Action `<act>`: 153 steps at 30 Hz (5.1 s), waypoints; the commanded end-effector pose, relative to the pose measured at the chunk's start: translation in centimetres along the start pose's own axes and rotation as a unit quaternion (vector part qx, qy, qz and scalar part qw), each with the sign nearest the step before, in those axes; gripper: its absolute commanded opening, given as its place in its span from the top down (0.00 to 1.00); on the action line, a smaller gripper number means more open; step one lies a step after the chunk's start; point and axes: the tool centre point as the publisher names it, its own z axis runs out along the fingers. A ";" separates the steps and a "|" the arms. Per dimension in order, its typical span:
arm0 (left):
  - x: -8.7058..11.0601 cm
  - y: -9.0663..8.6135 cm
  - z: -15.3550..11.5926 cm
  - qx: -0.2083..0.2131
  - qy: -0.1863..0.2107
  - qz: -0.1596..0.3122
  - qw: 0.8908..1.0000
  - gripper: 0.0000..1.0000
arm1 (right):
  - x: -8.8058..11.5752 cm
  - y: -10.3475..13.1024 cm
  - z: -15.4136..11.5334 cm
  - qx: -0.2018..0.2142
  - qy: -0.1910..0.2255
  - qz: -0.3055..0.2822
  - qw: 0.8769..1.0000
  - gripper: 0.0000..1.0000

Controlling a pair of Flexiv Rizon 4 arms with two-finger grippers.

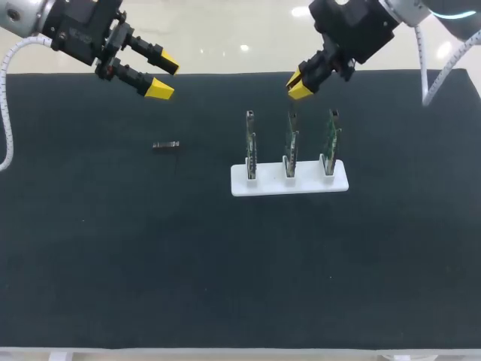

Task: Pick up the optical module with the left hand, and insert it into the network port with the right hand.

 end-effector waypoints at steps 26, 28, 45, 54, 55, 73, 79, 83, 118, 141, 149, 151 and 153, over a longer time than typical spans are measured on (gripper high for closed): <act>0.0 0.1 0.0 0.001 0.002 0.000 1.000 0.00 | 0.5 0.4 0.0 -0.008 0.001 -0.003 1.000 1.00; 0.0 0.1 0.0 0.001 0.002 0.000 1.000 0.00 | 0.4 0.4 0.0 -0.010 0.002 -0.002 1.000 1.00; 0.0 0.1 0.0 0.001 0.002 0.000 1.000 0.00 | 0.4 -0.1 0.2 -0.015 0.015 -0.004 1.000 1.00; 0.0 0.1 0.0 0.001 0.002 0.000 1.000 0.00 | 0.3 -0.3 -0.1 -0.024 0.028 -0.004 0.999 1.00; 0.0 0.1 0.0 0.001 0.002 0.000 1.000 0.00 | 0.3 -0.4 -0.1 -0.024 0.029 -0.004 0.999 1.00; 0.0 0.1 0.0 0.001 0.002 0.000 1.000 0.00 | 0.3 -0.5 0.3 -0.023 0.028 -0.006 0.999 1.00; 0.0 0.1 0.0 0.001 0.002 0.000 1.000 0.00 | 0.2 -0.4 0.7 -0.022 0.026 -0.004 0.999 1.00; 0.0 0.1 0.0 0.001 0.002 0.000 1.000 0.00 | 0.1 -0.5 0.9 -0.025 0.025 -0.004 0.999 1.00; 0.0 0.1 0.0 0.001 0.002 0.000 1.000 0.00 | 0.0 -0.3 1.2 -0.009 0.043 0.005 0.999 1.00; 0.0 0.1 0.0 0.001 0.002 0.000 1.000 0.00 | 1.0 0.3 2.2 -0.011 0.038 0.007 0.999 1.00; 0.0 0.1 0.0 0.001 0.002 0.000 1.000 0.00 | 1.6 0.4 2.6 -0.010 0.035 0.006 0.999 1.00; 0.0 0.1 0.0 0.001 0.002 0.000 1.000 0.00 | 1.8 0.5 2.7 -0.010 0.035 0.005 0.999 1.00; 0.0 0.1 0.0 0.001 0.002 0.000 1.000 0.00 | 1.9 0.6 2.7 -0.011 0.034 0.005 0.999 1.00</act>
